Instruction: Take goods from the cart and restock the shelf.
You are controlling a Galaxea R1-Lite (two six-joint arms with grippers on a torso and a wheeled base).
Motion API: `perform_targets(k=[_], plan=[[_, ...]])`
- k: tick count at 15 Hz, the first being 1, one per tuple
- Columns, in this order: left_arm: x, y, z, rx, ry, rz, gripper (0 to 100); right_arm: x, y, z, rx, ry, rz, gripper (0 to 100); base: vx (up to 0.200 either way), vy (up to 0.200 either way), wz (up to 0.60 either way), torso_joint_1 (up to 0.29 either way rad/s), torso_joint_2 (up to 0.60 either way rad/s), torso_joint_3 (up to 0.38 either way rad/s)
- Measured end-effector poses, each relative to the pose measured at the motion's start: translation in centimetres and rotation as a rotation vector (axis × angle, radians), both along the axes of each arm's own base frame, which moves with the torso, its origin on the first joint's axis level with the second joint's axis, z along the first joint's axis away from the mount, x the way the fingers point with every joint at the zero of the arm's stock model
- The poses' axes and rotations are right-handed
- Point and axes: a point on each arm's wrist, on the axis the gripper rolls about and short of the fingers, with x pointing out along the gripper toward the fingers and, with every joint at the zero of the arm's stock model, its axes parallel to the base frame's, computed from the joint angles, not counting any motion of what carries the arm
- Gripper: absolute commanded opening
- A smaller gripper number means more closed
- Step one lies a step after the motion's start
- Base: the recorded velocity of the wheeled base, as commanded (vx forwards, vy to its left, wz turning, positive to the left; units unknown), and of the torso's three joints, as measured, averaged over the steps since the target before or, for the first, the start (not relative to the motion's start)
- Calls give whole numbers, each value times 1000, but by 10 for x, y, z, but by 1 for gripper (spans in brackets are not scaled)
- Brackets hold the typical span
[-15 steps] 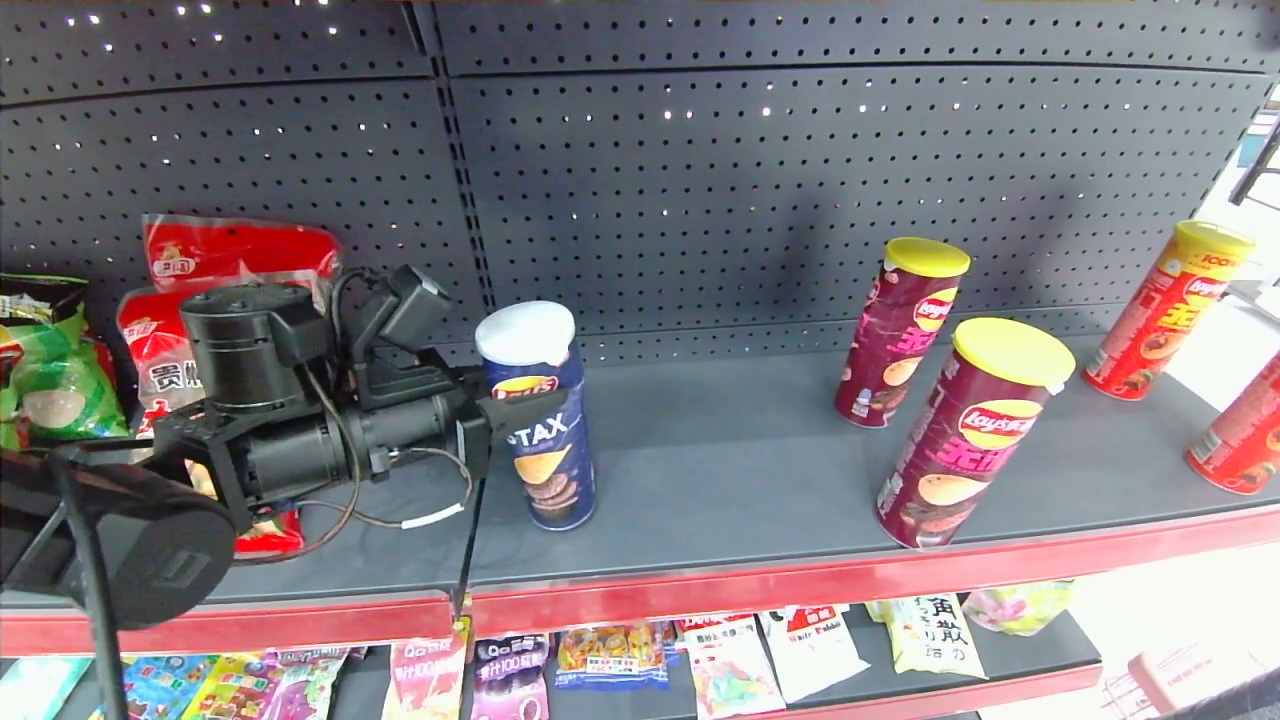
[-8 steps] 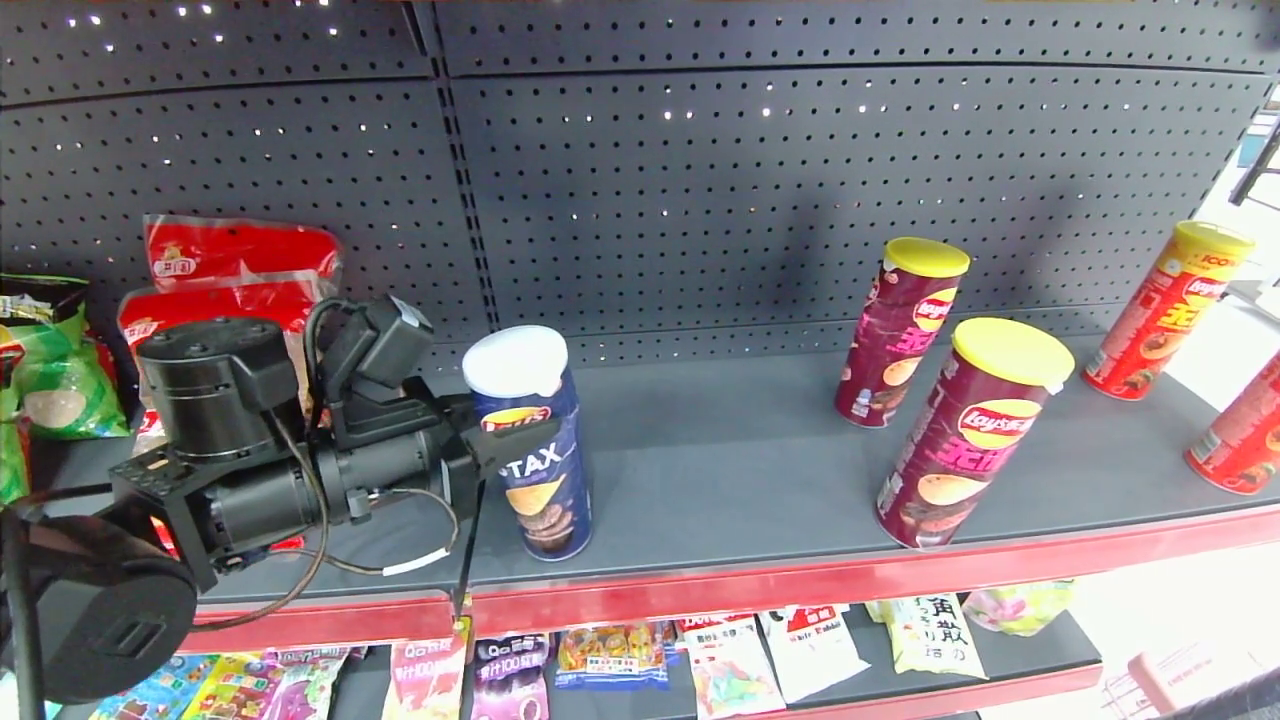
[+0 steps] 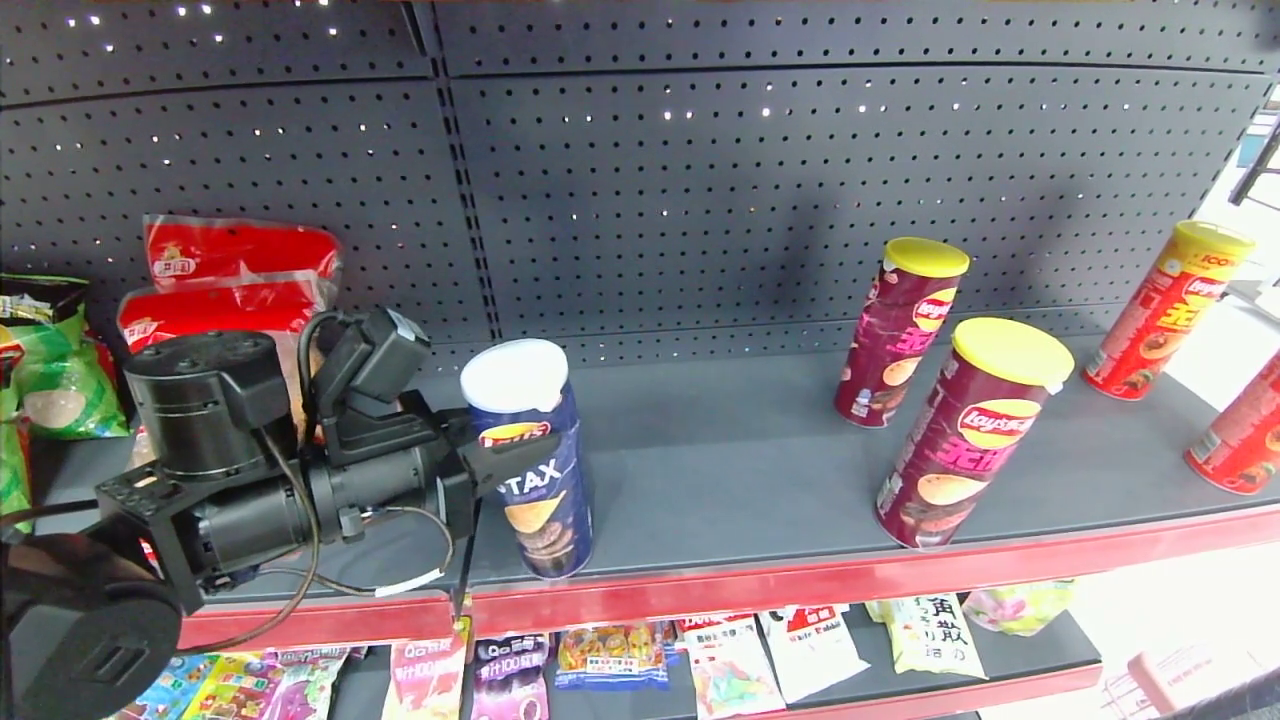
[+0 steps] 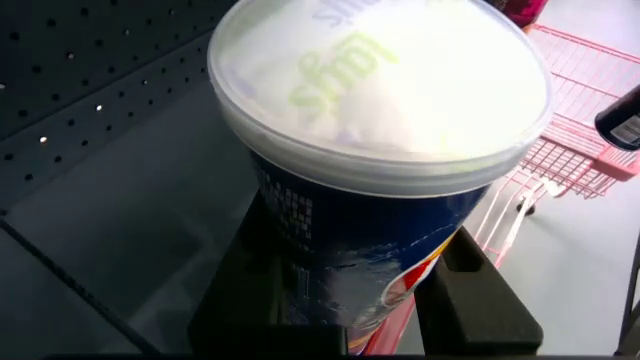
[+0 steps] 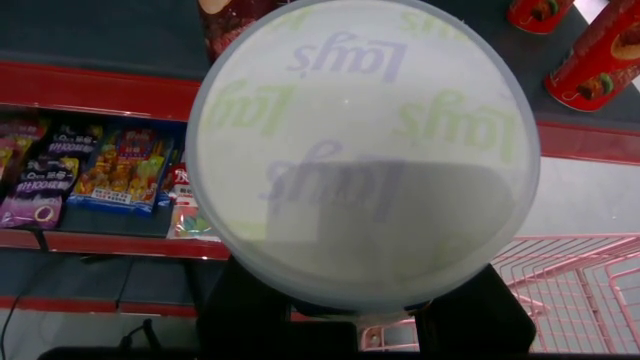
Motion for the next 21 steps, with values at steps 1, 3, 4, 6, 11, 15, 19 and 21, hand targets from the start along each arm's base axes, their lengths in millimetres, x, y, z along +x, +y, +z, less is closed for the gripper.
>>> perform_targets(k=[1, 3, 4, 6, 11, 15, 19, 21], plan=[[0, 0, -1, 2, 2, 0, 0, 0, 0, 0, 0, 0, 0, 0, 0, 0, 0, 0, 0, 0], [-1, 0, -1, 4, 2, 7, 0, 0, 0, 0, 0, 1, 0, 0, 0, 0, 0, 0, 0, 0], [-1, 0, -2, 5, 3, 11, 0, 0, 0, 0, 0, 1, 0, 0, 0, 0, 0, 0, 0, 0], [-1, 0, -2, 11, -1, 12, 0, 0, 0, 0, 1, 1, 0, 0, 0, 0, 0, 0, 0, 0], [0, 0, -4, 20, -1, 17, 0, 0, 0, 0, 1, -2, 0, 0, 0, 0, 0, 0, 0, 0], [0, 0, -7, 28, 13, 32, 100, 0, 0, 1, 2, -4, 0, 0, 0, 0, 0, 0, 0, 0], [-3, 1, -9, 31, 20, 33, 100, 0, 0, 1, 2, -4, 0, 0, 0, 0, 0, 0, 0, 0], [-6, 2, -8, 26, 21, 26, 100, 0, 0, 1, 2, -6, 0, 0, 0, 0, 0, 0, 0, 0]])
